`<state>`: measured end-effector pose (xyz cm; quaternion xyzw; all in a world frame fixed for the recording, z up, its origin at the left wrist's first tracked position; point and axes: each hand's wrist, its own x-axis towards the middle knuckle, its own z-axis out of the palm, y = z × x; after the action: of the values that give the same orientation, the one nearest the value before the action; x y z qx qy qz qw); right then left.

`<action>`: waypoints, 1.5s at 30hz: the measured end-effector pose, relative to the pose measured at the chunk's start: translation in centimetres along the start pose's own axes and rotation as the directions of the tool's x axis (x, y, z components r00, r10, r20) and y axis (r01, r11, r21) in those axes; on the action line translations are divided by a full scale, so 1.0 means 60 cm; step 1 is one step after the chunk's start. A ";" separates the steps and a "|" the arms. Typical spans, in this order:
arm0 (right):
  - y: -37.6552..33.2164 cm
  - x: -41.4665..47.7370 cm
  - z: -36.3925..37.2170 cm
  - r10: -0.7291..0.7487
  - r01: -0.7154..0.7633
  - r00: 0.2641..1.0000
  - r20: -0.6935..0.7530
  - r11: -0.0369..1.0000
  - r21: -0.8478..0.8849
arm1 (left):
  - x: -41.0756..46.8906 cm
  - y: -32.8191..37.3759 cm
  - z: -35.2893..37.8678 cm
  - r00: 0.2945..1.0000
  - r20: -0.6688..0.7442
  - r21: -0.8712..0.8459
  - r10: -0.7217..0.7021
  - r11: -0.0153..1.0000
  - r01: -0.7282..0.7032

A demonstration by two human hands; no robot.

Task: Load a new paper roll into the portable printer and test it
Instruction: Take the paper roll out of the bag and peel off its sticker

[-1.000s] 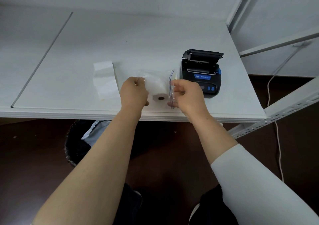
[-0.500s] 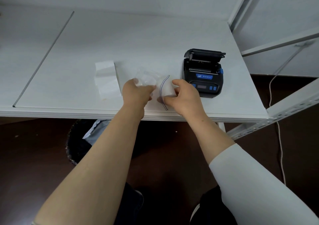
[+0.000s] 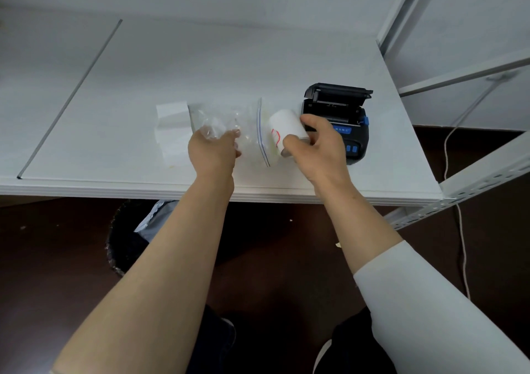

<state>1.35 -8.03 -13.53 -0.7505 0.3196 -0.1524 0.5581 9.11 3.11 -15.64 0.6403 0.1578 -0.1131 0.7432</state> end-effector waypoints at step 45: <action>-0.002 0.011 -0.053 -0.491 0.485 0.871 0.020 0.854 -0.188 | -0.066 0.026 0.018 0.873 0.488 0.069 0.001 0.997 -0.039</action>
<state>0.03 -10.79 -12.48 -0.8536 0.1397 -0.2689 0.4238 6.12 2.14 -12.59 0.6208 -0.0456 -0.2690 0.7349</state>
